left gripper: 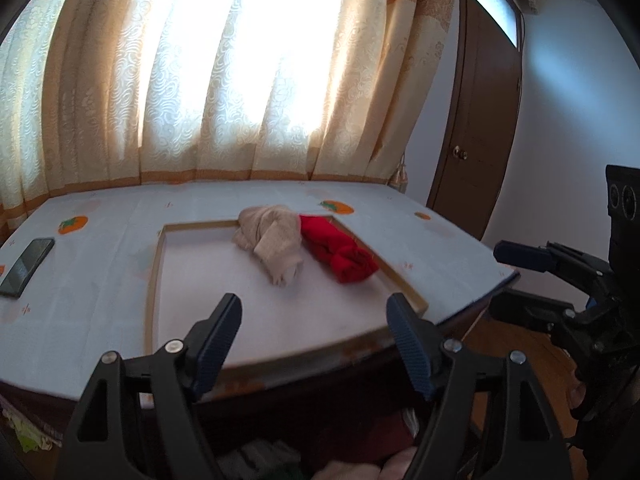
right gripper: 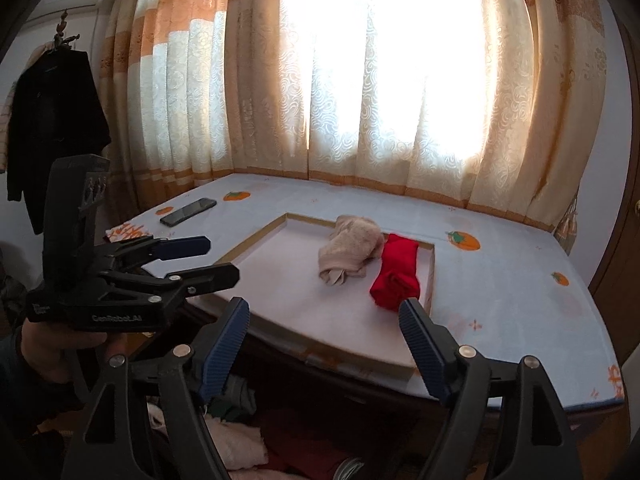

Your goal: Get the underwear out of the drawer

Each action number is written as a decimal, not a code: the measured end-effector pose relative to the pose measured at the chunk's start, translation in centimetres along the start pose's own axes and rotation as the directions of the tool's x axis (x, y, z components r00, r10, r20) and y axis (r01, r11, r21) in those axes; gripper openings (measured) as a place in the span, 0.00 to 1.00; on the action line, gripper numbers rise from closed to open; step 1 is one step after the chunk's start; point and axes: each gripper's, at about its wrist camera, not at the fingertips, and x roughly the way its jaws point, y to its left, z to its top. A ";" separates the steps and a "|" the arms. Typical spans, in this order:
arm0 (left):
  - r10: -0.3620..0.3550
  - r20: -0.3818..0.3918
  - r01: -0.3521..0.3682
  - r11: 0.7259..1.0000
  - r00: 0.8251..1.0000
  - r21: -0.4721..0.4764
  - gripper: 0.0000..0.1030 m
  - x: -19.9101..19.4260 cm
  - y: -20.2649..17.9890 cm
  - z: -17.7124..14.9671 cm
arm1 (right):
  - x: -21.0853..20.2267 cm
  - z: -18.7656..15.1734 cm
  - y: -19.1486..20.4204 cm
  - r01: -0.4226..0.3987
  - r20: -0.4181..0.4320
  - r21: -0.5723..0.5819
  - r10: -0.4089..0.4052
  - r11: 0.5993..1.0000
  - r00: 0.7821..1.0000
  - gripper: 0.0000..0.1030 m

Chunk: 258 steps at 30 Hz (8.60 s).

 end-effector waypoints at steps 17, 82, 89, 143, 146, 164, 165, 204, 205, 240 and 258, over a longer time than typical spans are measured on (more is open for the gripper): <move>0.021 -0.244 -0.034 0.998 0.969 -0.049 0.80 0.0 1.5 -10.0 | 4.3 -10.9 0.4 -0.047 -0.129 0.123 0.063 0.991 0.990 0.77; -0.064 -0.376 0.035 0.996 0.924 -0.084 0.32 2.4 2.1 -13.3 | 8.6 -16.2 -0.7 0.006 -0.315 0.097 0.025 0.995 0.949 0.77; -0.010 -0.324 -0.025 0.994 0.946 -0.105 0.32 2.2 3.6 -13.6 | 10.6 -15.2 1.9 -0.028 -0.397 -0.090 -0.010 0.996 0.918 0.77; -0.046 -0.323 -0.007 0.987 0.945 -0.161 0.32 2.7 5.3 -14.5 | 21.7 -17.1 2.6 -0.259 -0.686 -0.056 0.151 0.964 0.712 0.30; -0.045 -0.315 -0.008 0.986 0.948 -0.165 0.32 2.6 5.3 -14.5 | 21.1 -16.7 2.0 -0.265 -0.651 -0.036 0.179 0.963 0.738 0.29; -0.042 -0.245 0.000 0.986 0.969 -0.169 0.32 1.4 5.1 -13.7 | 14.8 -14.7 -1.7 -0.318 -0.426 0.014 0.293 0.948 0.856 0.29; -0.043 -0.241 0.001 0.985 0.970 -0.172 0.32 1.4 5.1 -13.6 | 14.1 -14.7 -1.7 -0.321 -0.412 0.017 0.299 0.947 0.861 0.29; 0.016 -0.092 -0.026 0.994 0.996 -0.110 0.32 -0.7 3.3 -12.8 | 7.0 -14.8 -4.3 -0.370 -0.065 0.034 0.371 0.929 0.926 0.28; 0.015 -0.088 -0.025 0.994 0.996 -0.108 0.32 -0.7 3.2 -12.8 | 6.8 -14.7 -4.3 -0.370 -0.058 0.032 0.371 0.929 0.927 0.28; 0.045 0.041 -0.044 0.999 0.998 -0.022 0.32 -2.9 1.3 -11.6 | 4.0 -15.0 -4.2 -0.397 0.105 -0.020 0.396 0.918 0.912 0.28; 0.078 0.094 -0.080 0.997 0.993 0.021 0.32 -3.9 0.2 -11.2 | 3.2 -15.0 -5.0 -0.404 0.173 -0.006 0.399 0.915 0.901 0.28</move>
